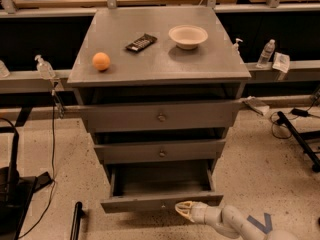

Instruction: Close bottom drawer

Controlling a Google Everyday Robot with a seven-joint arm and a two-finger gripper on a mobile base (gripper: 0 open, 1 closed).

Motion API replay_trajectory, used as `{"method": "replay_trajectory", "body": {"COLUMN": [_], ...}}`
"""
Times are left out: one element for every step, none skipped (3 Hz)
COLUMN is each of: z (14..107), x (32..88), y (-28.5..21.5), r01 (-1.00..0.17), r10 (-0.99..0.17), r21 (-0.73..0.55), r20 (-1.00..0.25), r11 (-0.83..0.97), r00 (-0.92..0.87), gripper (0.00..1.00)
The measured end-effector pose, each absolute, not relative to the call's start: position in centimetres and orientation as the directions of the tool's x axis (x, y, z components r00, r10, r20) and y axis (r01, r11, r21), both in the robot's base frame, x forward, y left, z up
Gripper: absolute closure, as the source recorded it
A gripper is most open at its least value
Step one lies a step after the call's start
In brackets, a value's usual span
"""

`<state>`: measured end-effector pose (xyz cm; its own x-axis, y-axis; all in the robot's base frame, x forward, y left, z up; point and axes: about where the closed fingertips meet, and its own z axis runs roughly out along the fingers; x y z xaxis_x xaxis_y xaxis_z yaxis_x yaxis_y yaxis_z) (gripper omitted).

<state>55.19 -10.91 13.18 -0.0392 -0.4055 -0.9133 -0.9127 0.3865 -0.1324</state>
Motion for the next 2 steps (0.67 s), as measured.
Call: {"method": "replay_trajectory", "body": {"z": [13.79,13.91], "x": [57.76,57.92], "y": [-11.11,-11.19], "r01": [-0.897,-0.895], "r10": [-0.387,-0.385], "r21": [-0.146,-0.149], "r20": [-0.921,-0.923], "r11": [0.417,0.422], "r00": [-0.030,-0.028], "gripper": [1.00,1.00]}}
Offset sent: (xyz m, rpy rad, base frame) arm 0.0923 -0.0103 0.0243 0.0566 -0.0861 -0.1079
